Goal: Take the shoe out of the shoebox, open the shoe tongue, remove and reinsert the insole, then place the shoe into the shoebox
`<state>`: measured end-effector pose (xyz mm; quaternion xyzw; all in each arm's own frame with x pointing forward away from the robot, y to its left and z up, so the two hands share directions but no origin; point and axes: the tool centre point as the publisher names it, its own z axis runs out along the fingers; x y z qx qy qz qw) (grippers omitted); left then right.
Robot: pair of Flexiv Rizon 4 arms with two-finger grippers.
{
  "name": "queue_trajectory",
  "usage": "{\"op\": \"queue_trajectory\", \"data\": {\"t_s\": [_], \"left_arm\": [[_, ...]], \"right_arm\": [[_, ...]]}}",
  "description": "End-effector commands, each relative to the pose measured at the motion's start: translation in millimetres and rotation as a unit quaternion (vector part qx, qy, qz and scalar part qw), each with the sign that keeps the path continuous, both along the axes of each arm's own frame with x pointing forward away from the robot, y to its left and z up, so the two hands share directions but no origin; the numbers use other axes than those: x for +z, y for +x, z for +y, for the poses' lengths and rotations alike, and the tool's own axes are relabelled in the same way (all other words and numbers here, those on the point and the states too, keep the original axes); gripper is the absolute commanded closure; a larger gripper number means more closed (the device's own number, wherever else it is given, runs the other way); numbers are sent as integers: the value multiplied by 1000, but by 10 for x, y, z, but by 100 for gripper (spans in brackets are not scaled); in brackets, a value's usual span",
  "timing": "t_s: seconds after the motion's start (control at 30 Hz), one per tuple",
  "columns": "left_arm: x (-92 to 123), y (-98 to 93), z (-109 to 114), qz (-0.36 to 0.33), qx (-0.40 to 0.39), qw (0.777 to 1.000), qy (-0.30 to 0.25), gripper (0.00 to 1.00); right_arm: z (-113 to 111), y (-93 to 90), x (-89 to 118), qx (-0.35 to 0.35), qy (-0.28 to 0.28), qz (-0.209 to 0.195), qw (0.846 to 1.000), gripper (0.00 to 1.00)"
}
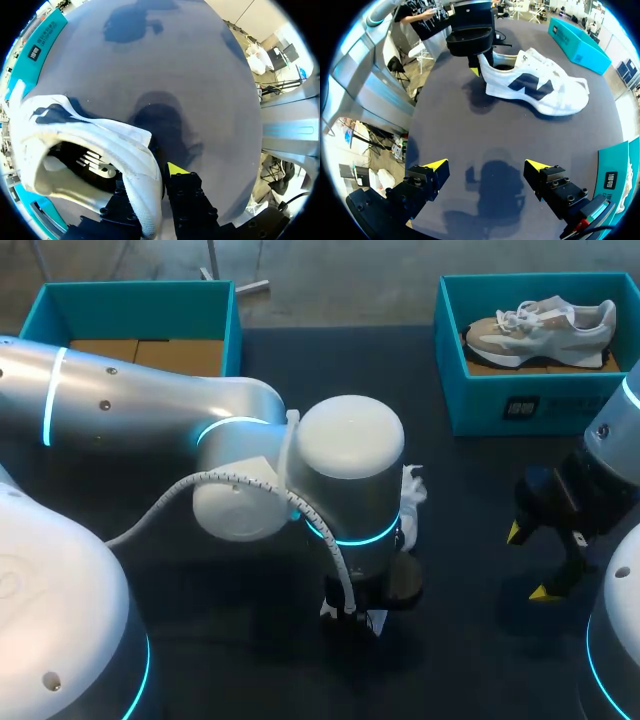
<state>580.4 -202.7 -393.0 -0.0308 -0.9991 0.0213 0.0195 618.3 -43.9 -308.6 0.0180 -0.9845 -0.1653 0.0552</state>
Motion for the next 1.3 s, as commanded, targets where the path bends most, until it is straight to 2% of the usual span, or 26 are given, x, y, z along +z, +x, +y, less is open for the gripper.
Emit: {"op": "queue_trajectory", "data": {"t_s": [0.03,0.23,0.4,0.63,0.97,1.03,1.3], "left_arm": [[98,59,49,0,-1,1000,-9,100],[319,234,102,2,-16,1000,-21,100],[577,489,175,5,-21,999,-24,100],[1064,832,293,18,-15,999,-27,100],[1906,1286,433,16,-5,1000,-25,100],[2013,1352,459,25,-9,999,-23,100],[2013,1352,459,25,-9,999,-23,100]], "right_arm": [[3,-7,-5,0,-1,-1,1000,0],[3,-7,-5,0,-1,-1,1000,0],[3,-7,-5,0,-1,-1,1000,0],[3,-7,-5,0,-1,-1,1000,0],[3,-7,-5,0,-1,-1,1000,0],[3,-7,-5,0,-1,-1,1000,0],[3,-7,-5,0,-1,-1,1000,0]]}}
